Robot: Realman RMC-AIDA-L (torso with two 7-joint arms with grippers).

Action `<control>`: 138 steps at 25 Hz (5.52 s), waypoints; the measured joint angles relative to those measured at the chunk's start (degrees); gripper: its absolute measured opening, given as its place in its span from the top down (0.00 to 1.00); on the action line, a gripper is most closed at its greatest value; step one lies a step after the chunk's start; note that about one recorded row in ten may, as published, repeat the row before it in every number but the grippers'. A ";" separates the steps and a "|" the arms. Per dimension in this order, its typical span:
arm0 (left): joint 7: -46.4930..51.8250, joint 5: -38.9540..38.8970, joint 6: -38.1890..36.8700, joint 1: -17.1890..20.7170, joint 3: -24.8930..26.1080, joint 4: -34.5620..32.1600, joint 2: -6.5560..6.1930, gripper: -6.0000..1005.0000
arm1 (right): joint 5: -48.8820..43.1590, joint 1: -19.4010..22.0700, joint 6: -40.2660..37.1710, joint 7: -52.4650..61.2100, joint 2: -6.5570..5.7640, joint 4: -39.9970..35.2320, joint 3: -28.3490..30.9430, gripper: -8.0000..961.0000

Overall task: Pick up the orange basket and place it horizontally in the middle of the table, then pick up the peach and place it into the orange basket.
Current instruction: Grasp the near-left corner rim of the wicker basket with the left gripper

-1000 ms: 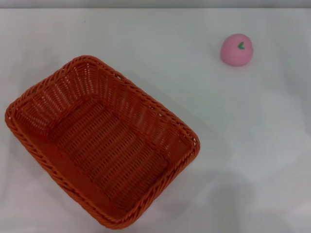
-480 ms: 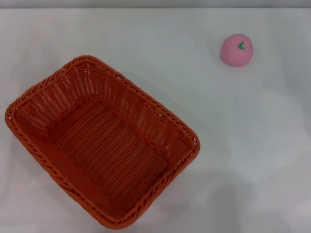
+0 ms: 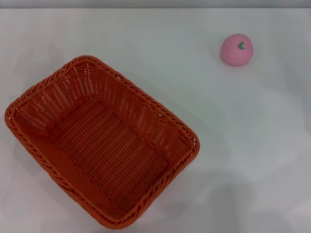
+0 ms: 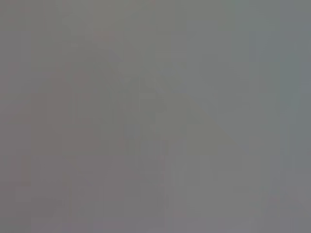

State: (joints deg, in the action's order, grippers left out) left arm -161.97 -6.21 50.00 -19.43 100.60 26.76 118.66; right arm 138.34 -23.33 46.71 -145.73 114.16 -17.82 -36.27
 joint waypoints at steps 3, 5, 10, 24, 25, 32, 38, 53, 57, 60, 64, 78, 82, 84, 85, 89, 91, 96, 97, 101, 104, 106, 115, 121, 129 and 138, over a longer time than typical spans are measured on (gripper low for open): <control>0.23 1.98 -4.19 0.74 -0.08 3.36 0.21 0.52 | 0.00 -0.12 -0.10 0.01 0.00 -0.01 -0.11 0.10; 0.30 2.95 -7.13 1.14 -0.11 5.55 0.28 0.52 | 0.00 -0.22 -0.51 0.01 -0.01 -0.01 -0.12 0.10; 0.44 3.32 -14.38 1.21 -0.24 9.48 0.34 0.52 | 0.00 -0.57 -1.23 0.01 -0.21 -0.03 -0.12 0.10; 0.77 2.72 -50.52 1.18 -2.37 30.77 0.34 0.52 | 0.00 -1.18 -2.45 0.08 -0.95 -0.03 -0.11 0.10; 0.78 2.47 -53.44 1.06 -2.37 32.32 0.34 0.52 | 0.00 -1.20 -2.65 0.08 -1.01 -0.03 -0.11 0.10; 0.66 -1.16 -68.65 0.51 -2.03 40.79 0.10 0.52 | 0.00 -1.21 -3.00 0.13 -1.31 -0.03 -0.11 0.10; 0.46 -3.98 -82.81 -1.86 1.01 45.54 -0.02 0.52 | 0.00 -1.19 -4.07 0.18 -1.49 -0.02 -0.11 0.10; -0.05 -4.05 -114.68 -14.08 5.86 47.06 -4.49 0.53 | -0.35 -1.14 -4.58 0.24 -1.48 0.20 -0.20 0.10; -0.14 -3.95 -120.74 -17.20 5.88 46.06 -6.22 0.53 | -0.51 -1.17 -4.70 0.69 -1.48 0.19 -0.20 0.10; -0.32 -4.15 -125.75 -20.00 5.58 44.82 -7.96 0.53 | -0.53 -1.16 -5.04 1.09 -1.48 0.13 -0.21 0.10; -0.39 -4.24 -128.94 -22.53 5.06 43.34 -9.15 0.53 | -0.63 -1.14 -5.94 1.34 -1.48 0.10 -0.20 0.10; -0.45 -7.67 -130.87 -33.80 -0.79 33.30 -11.42 0.52 | -0.71 -1.28 -6.30 1.50 -1.68 -0.04 -0.91 0.10; -0.45 -10.94 -132.27 -35.75 -3.39 32.70 -11.66 0.52 | -0.70 -1.32 -7.62 1.51 -1.81 -0.19 -0.68 0.10; -0.45 -11.58 -133.52 -36.51 -3.80 32.68 -11.68 0.52 | -0.70 -1.36 -8.13 1.51 -1.82 -0.36 -0.59 0.10; -0.45 -11.77 -134.01 -36.78 -3.85 32.68 -11.69 0.52 | -0.70 -1.36 -8.28 1.51 -1.82 -0.41 -0.58 0.10; -0.45 -14.16 -135.72 -37.60 -5.61 32.76 -11.84 0.52 | -0.70 -1.53 -8.86 1.51 -1.84 -0.56 -0.63 0.10; -0.45 -15.45 -136.92 -37.91 -6.69 33.04 -12.06 0.52 | -0.70 -1.73 -9.45 1.51 -1.84 -0.57 -0.56 0.10; -0.45 -15.85 -139.99 -38.92 -8.06 33.18 -12.13 0.52 | -0.70 -2.09 -10.40 1.51 -2.00 -0.57 -0.58 0.10; -0.45 -15.86 -140.44 -39.05 -8.36 33.27 -12.14 0.52 | -0.70 -2.20 -10.47 1.51 -2.07 -0.57 -0.55 0.10; -0.45 -15.86 -140.94 -39.49 -8.92 33.93 -12.14 0.51 | -0.70 -2.50 -10.55 1.51 -2.15 -0.57 -0.49 0.10; -0.45 -15.92 -140.75 -39.94 -9.98 34.32 -12.05 0.50 | -0.70 -2.63 -10.96 1.51 -2.19 -0.57 -0.46 0.10; -0.45 -16.50 -140.45 -40.26 -11.58 34.55 -11.82 0.48 | -0.70 -2.69 -11.35 1.51 -2.20 -0.56 -0.42 0.10; -0.54 -23.08 -139.45 -42.04 -18.27 35.28 -11.70 0.29 | -0.63 -2.70 -11.91 1.51 -2.28 -0.55 -0.28 0.10; -0.54 -24.62 -140.65 -41.62 -19.29 36.96 -11.70 0.26 | -0.50 -2.67 -11.99 1.51 -2.35 -0.48 -0.28 0.10; -0.54 -24.90 -144.42 -39.46 -20.29 38.59 -12.07 0.26 | -0.25 -2.75 -13.44 1.51 -2.65 -0.59 -0.29 0.10; -0.54 -24.73 -144.73 -38.28 -22.31 39.26 -12.08 0.26 | -0.16 -2.77 -13.49 1.51 -2.63 -0.63 -0.29 0.10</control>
State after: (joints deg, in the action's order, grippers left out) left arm -162.51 -30.94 -94.73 -57.71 78.29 66.03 106.58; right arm 138.18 -26.10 33.22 -144.23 111.53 -18.45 -36.56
